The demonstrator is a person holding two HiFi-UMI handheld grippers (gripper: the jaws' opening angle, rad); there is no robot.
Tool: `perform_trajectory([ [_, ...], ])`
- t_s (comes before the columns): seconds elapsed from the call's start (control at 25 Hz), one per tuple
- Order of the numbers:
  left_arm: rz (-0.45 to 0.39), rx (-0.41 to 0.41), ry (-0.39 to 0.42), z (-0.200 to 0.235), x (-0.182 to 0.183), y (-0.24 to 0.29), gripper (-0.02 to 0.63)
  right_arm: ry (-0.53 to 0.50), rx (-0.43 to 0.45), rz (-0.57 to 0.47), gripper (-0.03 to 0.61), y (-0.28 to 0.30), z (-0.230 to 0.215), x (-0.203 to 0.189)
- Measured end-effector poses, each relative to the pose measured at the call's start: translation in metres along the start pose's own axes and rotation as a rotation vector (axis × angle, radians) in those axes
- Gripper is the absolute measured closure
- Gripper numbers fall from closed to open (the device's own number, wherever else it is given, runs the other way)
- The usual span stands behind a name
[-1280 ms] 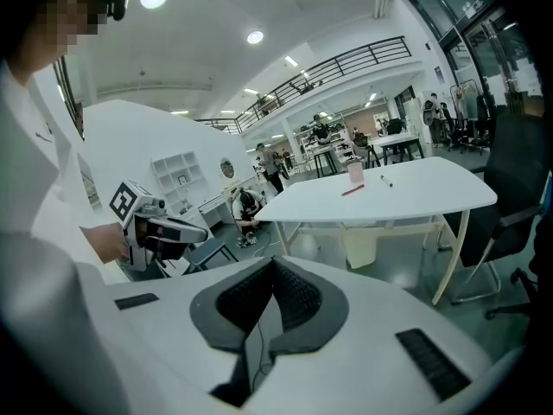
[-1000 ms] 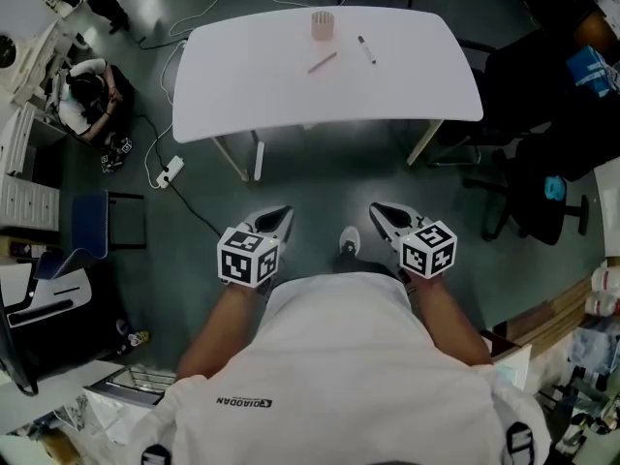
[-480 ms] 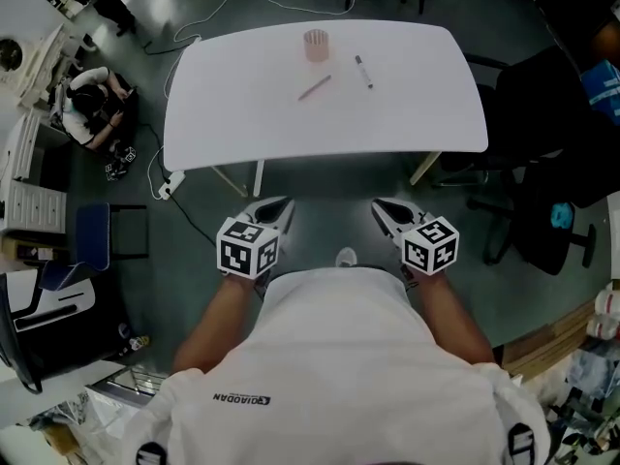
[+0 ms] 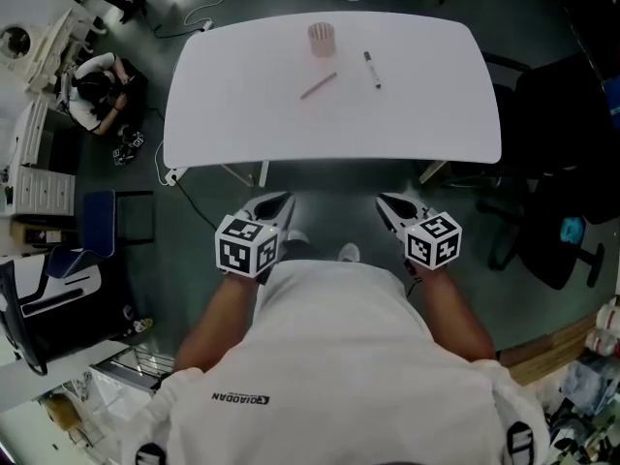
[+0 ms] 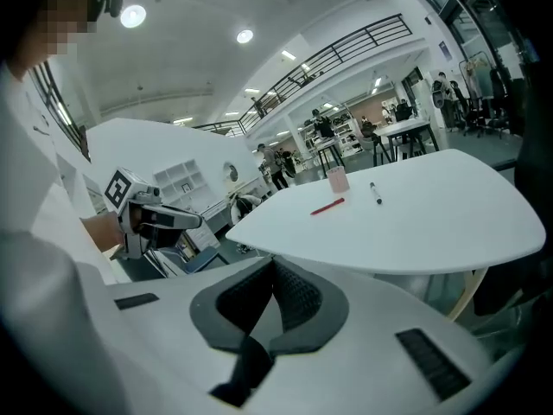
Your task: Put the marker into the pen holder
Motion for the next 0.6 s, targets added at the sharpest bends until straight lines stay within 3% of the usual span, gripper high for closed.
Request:
perform_trajectory([
  [0.28, 0.009, -0.011, -0.013, 0.032, 0.021, 0.02, 0.588, 0.012, 0.003, 0.009, 0.56, 0.031, -0.012, 0.018],
  [0.6, -0.034, -0.074, 0.033, 0.093, 0.088, 0.051, 0.588, 0.011, -0.076, -0.008, 0.56, 0.074, -0.028, 0.075],
])
Point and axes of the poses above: the fingertips, and each gripper's own axes: y forward along the fingers, z to its left, x out of its top, the point moved 7 cm from there along -y, backward along the fingers, and after that the axes turned 5 degrees about z, right-handed, at the moved point
